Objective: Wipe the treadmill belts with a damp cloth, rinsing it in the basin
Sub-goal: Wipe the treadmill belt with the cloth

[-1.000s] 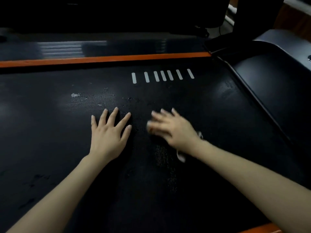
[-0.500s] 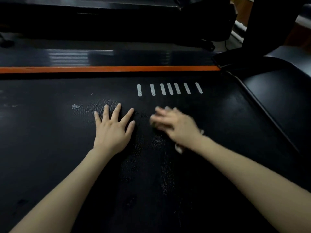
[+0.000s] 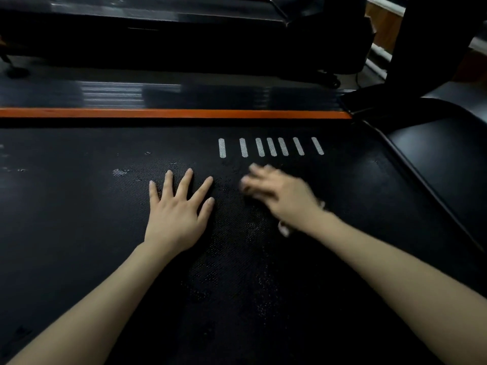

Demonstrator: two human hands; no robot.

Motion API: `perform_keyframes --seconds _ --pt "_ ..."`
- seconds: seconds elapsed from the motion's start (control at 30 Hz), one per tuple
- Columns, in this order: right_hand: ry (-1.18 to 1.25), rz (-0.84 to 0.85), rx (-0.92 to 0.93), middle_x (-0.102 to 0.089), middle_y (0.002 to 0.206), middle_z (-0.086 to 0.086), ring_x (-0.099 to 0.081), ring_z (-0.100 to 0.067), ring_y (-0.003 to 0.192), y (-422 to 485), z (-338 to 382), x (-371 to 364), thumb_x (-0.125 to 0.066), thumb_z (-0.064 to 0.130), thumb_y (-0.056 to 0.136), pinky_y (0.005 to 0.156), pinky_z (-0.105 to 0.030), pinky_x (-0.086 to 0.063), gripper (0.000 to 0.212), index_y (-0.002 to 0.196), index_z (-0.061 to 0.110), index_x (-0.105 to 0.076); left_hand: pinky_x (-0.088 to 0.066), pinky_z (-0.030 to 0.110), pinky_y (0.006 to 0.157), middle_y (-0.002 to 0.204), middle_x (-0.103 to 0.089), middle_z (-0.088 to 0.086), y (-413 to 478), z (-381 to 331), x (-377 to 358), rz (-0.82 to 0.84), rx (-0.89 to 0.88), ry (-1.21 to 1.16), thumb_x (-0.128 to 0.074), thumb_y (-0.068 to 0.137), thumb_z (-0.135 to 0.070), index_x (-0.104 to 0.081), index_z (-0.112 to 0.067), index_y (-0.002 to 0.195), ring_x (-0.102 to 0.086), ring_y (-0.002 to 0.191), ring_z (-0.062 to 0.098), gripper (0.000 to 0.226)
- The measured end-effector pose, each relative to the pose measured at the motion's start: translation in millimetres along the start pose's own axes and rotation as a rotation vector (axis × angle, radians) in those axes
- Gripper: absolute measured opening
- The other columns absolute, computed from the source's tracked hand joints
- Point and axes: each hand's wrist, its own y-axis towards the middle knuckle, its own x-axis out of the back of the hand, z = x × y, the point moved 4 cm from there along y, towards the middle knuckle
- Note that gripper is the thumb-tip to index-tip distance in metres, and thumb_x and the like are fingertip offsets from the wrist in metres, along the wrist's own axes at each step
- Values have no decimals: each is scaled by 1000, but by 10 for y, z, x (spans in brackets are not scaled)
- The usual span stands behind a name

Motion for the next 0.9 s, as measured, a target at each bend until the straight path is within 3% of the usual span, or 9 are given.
perform_keyframes --seconds 0.1,0.2,0.37,0.43,0.5,0.6,0.67,0.77,0.9 --pt "-89 -156 -433 -39 147 5 -33 -22 138 269 -731 277 -54 29 94 109 -38 -33 36 129 38 -53 5 54 115 160 -5 -2 -7 -1 -14 -19 8 -11 15 75 -63 -6 -50 146 4 146 32 75" --pt "-120 -205 -583 -36 150 5 -27 -24 140 371 -773 243 -52 27 95 113 -36 -22 36 130 35 -53 5 54 115 160 -7 -1 8 -23 -1 -34 16 -12 14 75 -63 -8 -49 147 3 146 32 76" --pt "15 -46 -130 -39 147 6 -34 -25 137 412 224 -196 -57 28 92 109 -37 -33 37 128 33 -56 5 54 115 160 -5 -2 14 -30 4 -22 14 1 16 74 -63 -5 -49 146 5 146 32 76" --pt "19 -20 -30 -41 146 8 -37 -21 136 463 239 -184 -58 29 91 107 -38 -36 38 128 35 -55 5 54 115 160 -4 -2 9 -14 7 -20 10 -9 16 74 -63 -4 -50 146 5 146 31 76" --pt "-62 -37 -77 -42 145 8 -43 -20 131 580 -54 -123 -57 31 92 103 -36 -40 37 128 39 -55 5 53 115 160 -2 -3 4 -2 16 -6 10 -7 17 73 -62 -2 -50 146 6 146 30 76" --pt "-114 -186 -458 -39 148 5 -43 -27 130 749 -652 90 -54 28 94 102 -36 -40 36 129 36 -55 7 54 115 160 0 -3 -2 -25 22 4 13 -6 17 74 -61 0 -49 146 8 146 31 76" --pt "-115 -267 -608 -38 148 2 -39 -31 132 837 -681 77 -53 27 94 105 -39 -37 34 128 31 -56 8 55 115 160 -1 -1 5 -45 35 -3 13 -13 16 74 -61 -2 -48 147 8 145 32 76" --pt "-82 -199 -395 -43 144 2 -45 -32 125 1034 -109 -201 -54 26 93 97 -35 -39 31 123 31 -60 8 56 114 160 -3 0 13 -67 39 -8 10 -15 15 74 -60 -4 -47 147 6 145 34 77" --pt "-36 -7 -135 -37 149 5 -33 -26 137 1238 372 -481 -52 31 95 110 -34 -23 36 131 34 -53 7 55 115 160 -3 -1 11 -46 34 -16 -9 -26 15 75 -61 -4 -48 147 7 146 32 75"
